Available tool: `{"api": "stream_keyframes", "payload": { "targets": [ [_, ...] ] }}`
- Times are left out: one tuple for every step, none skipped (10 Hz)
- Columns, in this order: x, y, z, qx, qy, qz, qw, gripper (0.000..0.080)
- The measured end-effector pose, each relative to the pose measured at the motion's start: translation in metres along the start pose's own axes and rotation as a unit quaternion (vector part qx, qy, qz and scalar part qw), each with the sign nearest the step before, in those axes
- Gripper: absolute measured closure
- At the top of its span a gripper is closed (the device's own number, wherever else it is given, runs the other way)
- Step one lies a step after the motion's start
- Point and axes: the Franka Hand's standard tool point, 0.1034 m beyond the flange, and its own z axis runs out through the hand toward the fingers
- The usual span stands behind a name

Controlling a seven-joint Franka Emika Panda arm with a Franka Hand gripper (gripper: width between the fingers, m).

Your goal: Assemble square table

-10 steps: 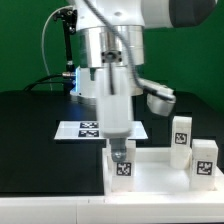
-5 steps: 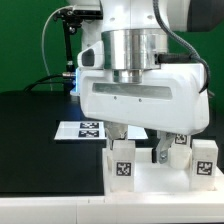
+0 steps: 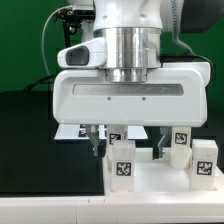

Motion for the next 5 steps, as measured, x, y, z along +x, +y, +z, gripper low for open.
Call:
{"api": "stream_keyframes", "payload": {
  "targets": [
    [0.0001,0.0005,0.0001,0.000,0.000,0.006,1.000,0.0165],
    [0.0000,0.0007,0.0003,0.000,0.000,0.019,1.000,0.0335],
    [0.0002,0.0043,0.0007,-0.002,0.000,0.055,0.998,0.0335],
    [0.0000,0.0059,0.0013,-0.003,-0.001,0.095,0.995,0.0516],
    [0.0001,0.0057,0.0012,-0.005,0.001,0.140,0.990,0.0514]
  ]
}}
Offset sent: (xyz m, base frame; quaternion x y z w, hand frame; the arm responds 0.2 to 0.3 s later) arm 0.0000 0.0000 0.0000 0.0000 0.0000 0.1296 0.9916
